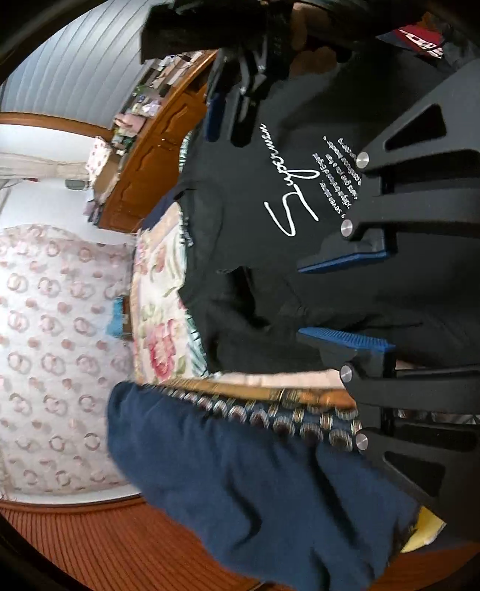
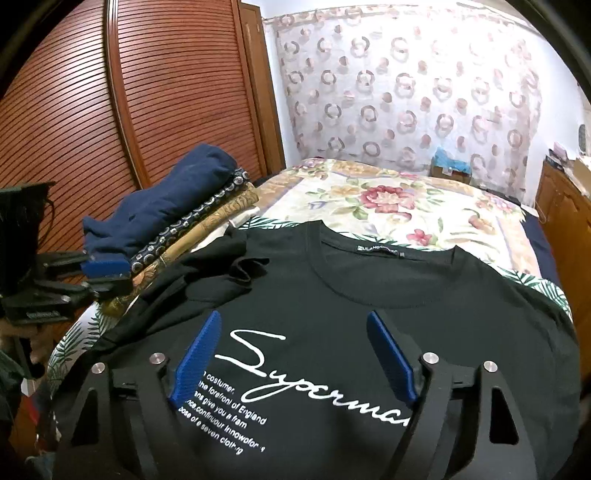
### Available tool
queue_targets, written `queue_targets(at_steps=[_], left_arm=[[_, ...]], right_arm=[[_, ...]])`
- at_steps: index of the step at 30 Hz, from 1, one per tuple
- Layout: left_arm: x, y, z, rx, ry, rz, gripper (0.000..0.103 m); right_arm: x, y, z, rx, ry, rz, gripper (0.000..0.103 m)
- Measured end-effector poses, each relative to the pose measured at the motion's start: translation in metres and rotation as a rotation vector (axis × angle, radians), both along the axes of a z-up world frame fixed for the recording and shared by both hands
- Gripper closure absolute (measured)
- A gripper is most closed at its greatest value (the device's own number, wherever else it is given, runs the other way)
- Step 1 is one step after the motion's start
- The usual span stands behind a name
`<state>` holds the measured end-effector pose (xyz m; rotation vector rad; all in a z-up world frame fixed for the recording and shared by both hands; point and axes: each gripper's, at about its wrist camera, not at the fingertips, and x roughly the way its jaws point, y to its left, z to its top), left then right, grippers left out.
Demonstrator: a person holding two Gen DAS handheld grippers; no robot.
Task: Fold small clothes
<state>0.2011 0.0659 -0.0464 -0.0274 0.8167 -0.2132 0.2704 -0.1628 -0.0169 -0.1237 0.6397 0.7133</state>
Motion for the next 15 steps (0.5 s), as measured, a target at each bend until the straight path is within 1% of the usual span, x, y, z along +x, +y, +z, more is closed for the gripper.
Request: queue_targets(at_steps=[1,4,6,9,12,13,14,15], left_arm=[[0.004,-0.002,-0.001,0.007,0.01,0.003,0.072],[0.014,-0.005,-0.013,0.039,0.043,0.019,0.072],[0.021,-0.005,-0.019,0.07,0.061,0.046,0.072],[0.029,-0.004,-0.024,0.078,0.08,0.078,0.072],[0.033,-0.008,-0.025,0.087,0.073,0.059,0.072],[0.035,-0.009,-0.026,0.085,0.073,0.049,0.074],[0.035,-0.01,-0.027,0.083,0.071,0.042,0.094],[0.035,-0.009,-0.028,0.081,0.069,0.049,0.096]], right_arm=[[0.009,-0.005,0.001,0.002,0.006,0.003,0.022],[0.022,-0.004,-0.003,-0.005,0.026,0.005,0.023],[0.026,-0.004,-0.006,-0.005,0.04,0.005,0.023],[0.028,-0.006,-0.008,-0.003,0.056,0.005,0.023],[0.029,-0.007,-0.009,-0.008,0.064,0.011,0.023],[0.03,-0.007,-0.009,-0.013,0.063,0.011,0.023],[0.03,-0.005,-0.008,-0.016,0.061,0.012,0.023],[0.03,-0.005,-0.007,-0.018,0.059,0.012,0.023]])
